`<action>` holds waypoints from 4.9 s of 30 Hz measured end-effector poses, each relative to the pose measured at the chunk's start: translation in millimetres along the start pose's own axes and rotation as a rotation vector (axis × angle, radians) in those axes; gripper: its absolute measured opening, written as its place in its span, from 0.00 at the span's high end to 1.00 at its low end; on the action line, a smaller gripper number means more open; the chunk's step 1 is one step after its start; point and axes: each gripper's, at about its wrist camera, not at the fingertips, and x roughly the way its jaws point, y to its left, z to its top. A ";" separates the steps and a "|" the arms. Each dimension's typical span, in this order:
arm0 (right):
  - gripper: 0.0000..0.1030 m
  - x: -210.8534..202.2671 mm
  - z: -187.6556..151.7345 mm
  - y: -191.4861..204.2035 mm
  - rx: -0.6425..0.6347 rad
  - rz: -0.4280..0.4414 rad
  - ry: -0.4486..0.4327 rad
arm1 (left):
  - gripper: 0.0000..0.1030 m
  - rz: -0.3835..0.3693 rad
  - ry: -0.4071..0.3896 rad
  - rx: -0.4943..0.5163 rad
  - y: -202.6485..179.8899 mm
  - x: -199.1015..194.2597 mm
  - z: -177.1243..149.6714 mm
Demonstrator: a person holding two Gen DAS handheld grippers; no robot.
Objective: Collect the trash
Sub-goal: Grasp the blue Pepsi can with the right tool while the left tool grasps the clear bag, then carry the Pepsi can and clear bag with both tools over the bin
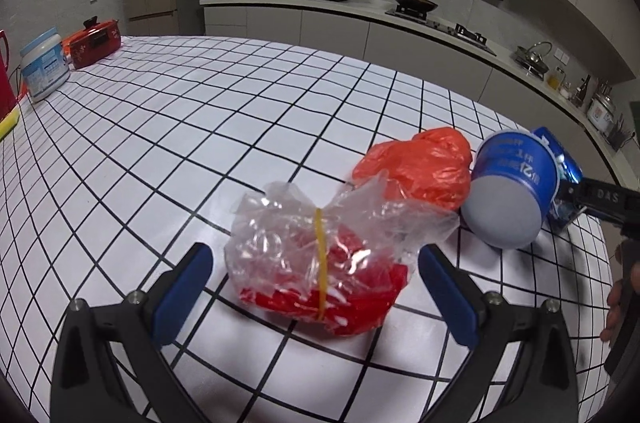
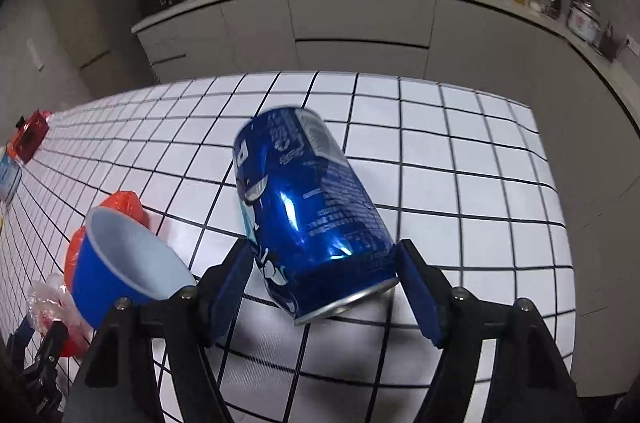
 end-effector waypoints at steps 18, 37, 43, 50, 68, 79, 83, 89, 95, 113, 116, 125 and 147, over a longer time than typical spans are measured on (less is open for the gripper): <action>0.11 -8.4 -3.4 8.6 -0.089 0.031 0.011 | 0.01 -0.046 0.033 -0.061 16.4 -0.9 -2.4; 0.36 -23.2 -26.0 4.9 -0.071 0.095 -0.008 | 0.19 -0.101 -0.023 0.023 2.8 -15.6 -3.3; 0.36 -41.3 -40.3 -8.0 -0.050 0.076 -0.024 | 0.19 -0.106 -0.036 0.031 -12.9 -23.9 -11.1; 0.36 -54.1 -57.5 -25.6 -0.035 0.070 -0.020 | 0.19 -0.113 -0.030 0.049 -33.8 -32.9 -25.7; 0.36 -104.2 -122.2 -48.6 -0.082 0.061 -0.034 | 0.19 -0.113 -0.025 0.096 -65.3 -67.0 -58.9; 0.36 -138.8 -159.1 -81.2 -0.083 0.074 -0.043 | 0.19 -0.113 -0.030 0.124 -95.6 -98.4 -89.1; 0.36 -153.8 -171.4 -97.7 -0.076 0.070 -0.052 | 0.19 -0.127 -0.038 0.140 -113.6 -111.9 -99.9; 0.36 -180.9 -190.5 -136.1 -0.058 0.056 -0.073 | 0.19 -0.153 -0.045 0.167 -147.9 -131.2 -122.5; 0.36 -194.3 -211.8 -175.0 -0.055 0.072 -0.053 | 0.19 -0.177 -0.033 0.191 -182.3 -140.1 -144.7; 0.35 -167.2 -223.5 -147.4 -0.175 0.179 0.083 | 0.19 -0.148 -0.021 0.167 -184.9 -146.6 -159.4; 0.25 -150.6 -217.9 -134.9 -0.190 0.141 0.119 | 0.19 -0.143 -0.023 0.161 -176.5 -144.3 -154.2; 0.38 -163.5 -207.1 -125.5 -0.197 0.184 0.047 | 0.19 -0.159 -0.011 0.168 -178.3 -135.3 -148.5; 0.37 -236.1 -245.9 -316.6 -0.020 0.029 -0.006 | 0.19 -0.311 -0.007 0.309 -325.7 -170.7 -196.7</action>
